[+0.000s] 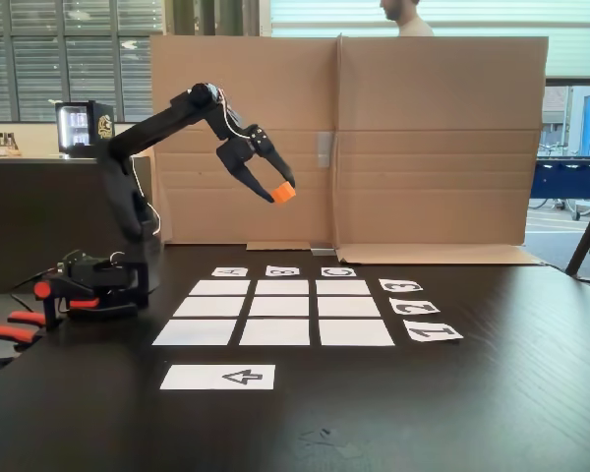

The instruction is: Pick up the round, orange token and place it in the grid on square B3.

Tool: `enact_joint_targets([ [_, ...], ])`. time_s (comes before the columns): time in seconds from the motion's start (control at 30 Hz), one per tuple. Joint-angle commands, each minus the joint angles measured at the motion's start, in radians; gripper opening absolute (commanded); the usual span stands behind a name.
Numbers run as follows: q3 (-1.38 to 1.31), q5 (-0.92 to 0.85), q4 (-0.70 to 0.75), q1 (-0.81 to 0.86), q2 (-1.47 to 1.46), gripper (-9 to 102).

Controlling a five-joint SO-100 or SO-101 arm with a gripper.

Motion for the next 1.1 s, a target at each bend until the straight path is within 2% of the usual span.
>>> enact_joint_targets([
  [0.0, 0.021, 0.032, 0.0, -0.098, 0.041, -1],
  [0.27, 0.106, 0.141, -0.025, -0.244, -0.051, -1],
  [1.07, 0.084, 0.183, -0.118, -0.316, -0.494, -1],
])
